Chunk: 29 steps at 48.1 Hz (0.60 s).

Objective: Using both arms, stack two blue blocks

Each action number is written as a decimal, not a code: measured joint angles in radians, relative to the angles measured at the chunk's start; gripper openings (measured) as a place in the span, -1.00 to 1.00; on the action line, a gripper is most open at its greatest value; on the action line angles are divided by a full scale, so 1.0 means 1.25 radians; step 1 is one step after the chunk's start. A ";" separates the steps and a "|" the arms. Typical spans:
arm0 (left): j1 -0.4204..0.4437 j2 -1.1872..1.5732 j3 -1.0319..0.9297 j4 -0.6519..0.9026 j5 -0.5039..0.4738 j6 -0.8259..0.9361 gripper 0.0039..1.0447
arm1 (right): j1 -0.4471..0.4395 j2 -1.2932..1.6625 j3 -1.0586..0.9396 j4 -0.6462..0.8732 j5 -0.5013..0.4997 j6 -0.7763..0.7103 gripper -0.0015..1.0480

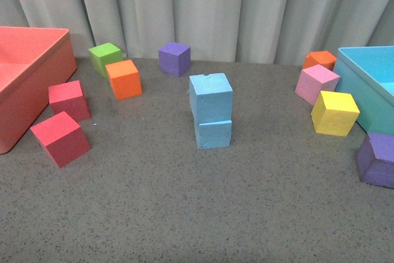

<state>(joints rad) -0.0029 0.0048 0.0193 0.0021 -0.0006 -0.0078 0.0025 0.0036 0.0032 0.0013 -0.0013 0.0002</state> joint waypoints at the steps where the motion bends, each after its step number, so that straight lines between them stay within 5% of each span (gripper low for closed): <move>1: 0.000 0.000 0.000 0.000 0.000 0.000 -0.34 | 0.000 0.000 0.000 0.000 0.000 0.000 0.81; 17: 0.000 0.000 0.000 0.000 0.000 0.000 0.86 | 0.000 0.000 0.000 0.000 0.000 0.000 0.81; 29: 0.000 0.000 0.000 0.000 0.000 0.002 0.88 | 0.000 0.000 0.000 0.000 0.000 0.000 0.81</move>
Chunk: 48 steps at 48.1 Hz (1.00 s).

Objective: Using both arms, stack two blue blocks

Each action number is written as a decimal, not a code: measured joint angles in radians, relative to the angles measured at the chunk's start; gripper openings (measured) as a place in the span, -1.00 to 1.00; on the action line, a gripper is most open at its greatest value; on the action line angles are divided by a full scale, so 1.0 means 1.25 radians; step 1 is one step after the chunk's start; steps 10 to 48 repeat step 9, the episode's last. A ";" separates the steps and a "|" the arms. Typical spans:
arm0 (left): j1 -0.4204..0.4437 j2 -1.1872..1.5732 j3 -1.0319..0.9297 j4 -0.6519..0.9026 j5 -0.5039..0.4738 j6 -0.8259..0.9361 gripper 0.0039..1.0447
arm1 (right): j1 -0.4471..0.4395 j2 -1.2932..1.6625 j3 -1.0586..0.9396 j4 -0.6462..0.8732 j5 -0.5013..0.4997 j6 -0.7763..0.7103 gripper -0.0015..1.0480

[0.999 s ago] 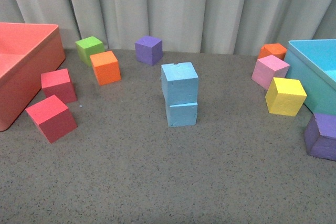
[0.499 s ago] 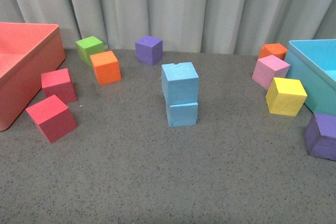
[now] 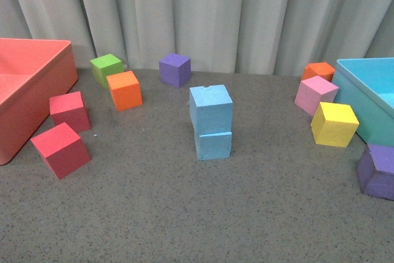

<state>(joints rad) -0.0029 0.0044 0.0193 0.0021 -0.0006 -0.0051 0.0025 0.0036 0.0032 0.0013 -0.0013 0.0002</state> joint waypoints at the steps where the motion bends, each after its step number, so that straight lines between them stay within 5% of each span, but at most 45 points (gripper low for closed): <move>1: 0.000 0.000 0.000 0.000 0.000 0.000 0.88 | 0.000 0.000 0.000 0.000 0.000 0.000 0.81; 48: 0.000 0.000 0.000 0.000 0.000 0.000 0.88 | 0.000 0.000 0.000 0.000 0.000 0.000 0.81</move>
